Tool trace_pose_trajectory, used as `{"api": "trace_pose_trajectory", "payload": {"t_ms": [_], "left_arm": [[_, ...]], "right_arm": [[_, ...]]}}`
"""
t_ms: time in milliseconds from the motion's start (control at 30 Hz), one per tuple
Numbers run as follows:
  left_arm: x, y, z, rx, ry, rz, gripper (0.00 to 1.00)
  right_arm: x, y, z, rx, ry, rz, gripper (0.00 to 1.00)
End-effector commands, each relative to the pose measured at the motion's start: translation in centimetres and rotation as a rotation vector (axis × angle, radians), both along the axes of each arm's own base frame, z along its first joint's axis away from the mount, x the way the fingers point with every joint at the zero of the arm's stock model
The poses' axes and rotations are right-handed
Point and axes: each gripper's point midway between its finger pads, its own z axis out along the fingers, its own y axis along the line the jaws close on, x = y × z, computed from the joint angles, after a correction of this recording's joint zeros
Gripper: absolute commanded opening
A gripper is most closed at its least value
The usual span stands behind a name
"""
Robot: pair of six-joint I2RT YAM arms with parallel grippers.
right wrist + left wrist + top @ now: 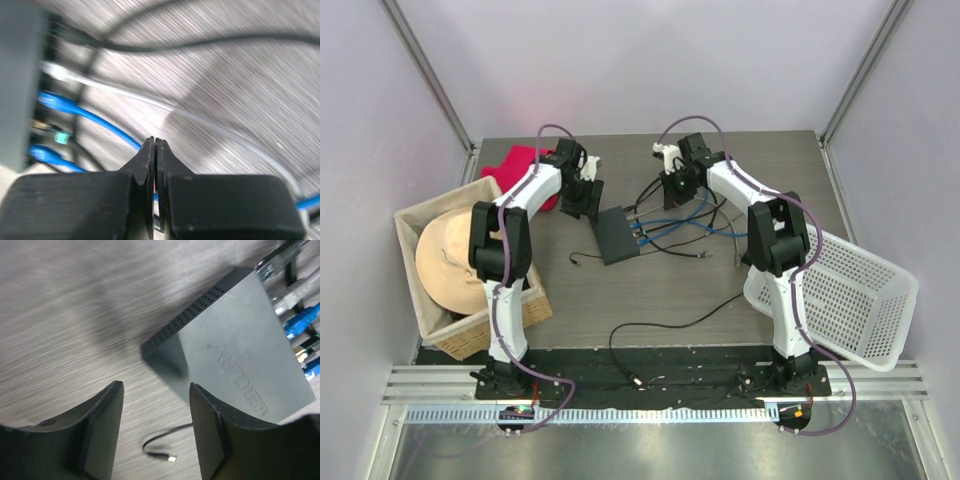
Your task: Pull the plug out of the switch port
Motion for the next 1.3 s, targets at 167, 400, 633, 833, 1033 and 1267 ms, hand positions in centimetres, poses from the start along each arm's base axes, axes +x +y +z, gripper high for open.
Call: {"api": "trace_pose_trajectory", "payload": {"t_ms": [167,400,633,833,1033,1267], "left_arm": [[-0.8,-2.7,-2.5,-0.133,0.139,-0.055,0.56],[0.7,-4.6,-3.8,-0.122,0.126,-0.137,0.53],[1.1,-7.4,-4.6,-0.122,0.076,-0.274,0.5],[0.2,-8.3,-4.9,-0.18,0.091,-0.339,0.49],[0.9,-7.2,-1.3,-0.217,0.041,-0.271,0.53],[0.9,-6.2,3.6,-0.239,-0.038,-0.199,0.64]], "right_arm": [[-0.8,-2.3,-2.4,-0.141,-0.023,0.023,0.01],[-3.9,-2.0,-2.8,-0.178,-0.006,0.084,0.01],[-7.6,-1.2,-2.3,-0.22,-0.024,0.161,0.01],[-8.4,-1.6,-1.7,-0.254,-0.047,0.167,0.01],[-4.7,-2.5,2.4,-0.276,-0.146,0.166,0.01],[-1.9,-1.9,5.0,-0.086,-0.093,0.207,0.27]]}}
